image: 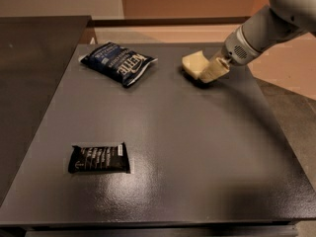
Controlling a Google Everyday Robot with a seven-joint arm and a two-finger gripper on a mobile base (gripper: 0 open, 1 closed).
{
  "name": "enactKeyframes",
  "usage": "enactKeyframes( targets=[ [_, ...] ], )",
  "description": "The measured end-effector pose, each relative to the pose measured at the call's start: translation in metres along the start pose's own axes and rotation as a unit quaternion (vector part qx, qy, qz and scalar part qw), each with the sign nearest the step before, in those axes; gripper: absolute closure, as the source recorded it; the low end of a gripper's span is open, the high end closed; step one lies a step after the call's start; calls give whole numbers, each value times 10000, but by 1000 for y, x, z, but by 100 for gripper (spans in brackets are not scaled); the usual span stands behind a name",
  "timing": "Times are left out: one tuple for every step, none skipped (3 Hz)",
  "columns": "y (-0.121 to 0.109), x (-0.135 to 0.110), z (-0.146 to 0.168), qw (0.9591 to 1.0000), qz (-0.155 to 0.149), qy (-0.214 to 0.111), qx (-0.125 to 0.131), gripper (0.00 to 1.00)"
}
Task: Move sponge near rxbar chocolate
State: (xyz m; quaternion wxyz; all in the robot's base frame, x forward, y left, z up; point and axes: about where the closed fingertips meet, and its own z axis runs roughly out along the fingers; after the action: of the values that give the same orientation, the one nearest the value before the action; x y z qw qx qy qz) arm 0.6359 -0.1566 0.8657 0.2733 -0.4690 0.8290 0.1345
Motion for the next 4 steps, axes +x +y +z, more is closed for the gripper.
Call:
enactKeyframes(
  targets=[
    [33, -6, -14, 9990, -313, -105, -294, 100],
    [70, -11, -27, 9953, -692, -175, -654, 100],
    [113, -15, -32, 9877, -1060, -224, -1127, 100],
    [158, -18, -27, 9773, -1289, -213, -1669, 100]
  ],
)
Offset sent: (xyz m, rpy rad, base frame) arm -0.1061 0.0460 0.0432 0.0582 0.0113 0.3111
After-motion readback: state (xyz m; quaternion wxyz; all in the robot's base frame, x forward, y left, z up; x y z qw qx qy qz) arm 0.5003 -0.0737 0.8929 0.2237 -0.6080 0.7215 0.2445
